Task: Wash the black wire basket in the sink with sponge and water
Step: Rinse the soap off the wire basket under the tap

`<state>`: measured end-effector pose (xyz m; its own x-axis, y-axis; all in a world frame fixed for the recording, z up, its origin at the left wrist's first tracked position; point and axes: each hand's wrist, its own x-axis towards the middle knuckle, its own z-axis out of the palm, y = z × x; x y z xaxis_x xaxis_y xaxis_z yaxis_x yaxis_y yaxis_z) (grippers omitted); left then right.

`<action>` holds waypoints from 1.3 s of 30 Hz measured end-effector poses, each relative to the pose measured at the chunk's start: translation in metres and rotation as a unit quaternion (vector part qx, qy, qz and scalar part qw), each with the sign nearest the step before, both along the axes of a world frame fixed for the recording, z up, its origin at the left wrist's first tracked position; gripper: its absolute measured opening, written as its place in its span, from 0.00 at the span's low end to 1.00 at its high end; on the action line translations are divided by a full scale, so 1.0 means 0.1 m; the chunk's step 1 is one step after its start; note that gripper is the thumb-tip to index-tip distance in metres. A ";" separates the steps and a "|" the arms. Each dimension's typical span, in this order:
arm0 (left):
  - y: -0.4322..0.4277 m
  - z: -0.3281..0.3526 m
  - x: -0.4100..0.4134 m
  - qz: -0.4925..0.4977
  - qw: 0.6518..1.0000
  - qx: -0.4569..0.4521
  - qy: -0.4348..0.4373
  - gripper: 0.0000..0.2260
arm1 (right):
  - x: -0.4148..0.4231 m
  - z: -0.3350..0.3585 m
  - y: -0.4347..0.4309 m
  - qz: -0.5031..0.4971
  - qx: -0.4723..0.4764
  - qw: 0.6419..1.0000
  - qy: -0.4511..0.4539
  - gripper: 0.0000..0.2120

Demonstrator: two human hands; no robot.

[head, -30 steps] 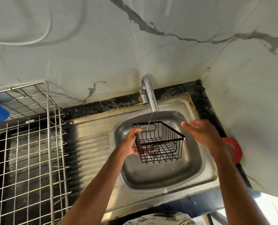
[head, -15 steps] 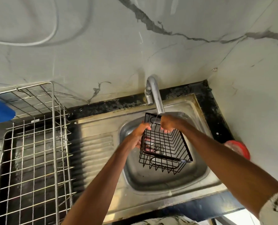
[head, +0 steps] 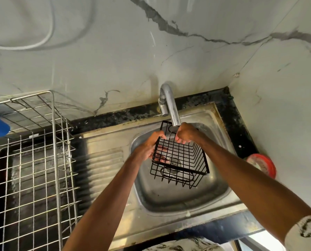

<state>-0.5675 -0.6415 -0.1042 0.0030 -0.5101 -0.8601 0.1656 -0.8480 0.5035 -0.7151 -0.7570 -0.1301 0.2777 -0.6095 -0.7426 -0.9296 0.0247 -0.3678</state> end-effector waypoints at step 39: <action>0.11 -0.10 0.28 -0.075 0.995 -0.030 0.053 0.19 | -0.73 0.49 0.45 -0.446 0.227 0.824 -0.267 0.35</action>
<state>-0.5395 -0.6309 -0.1143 -0.1661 -0.5490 -0.8191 0.0937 -0.8357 0.5411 -0.7884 -0.7124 -0.0809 0.2308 -0.4414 -0.8671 -0.1763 0.8574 -0.4834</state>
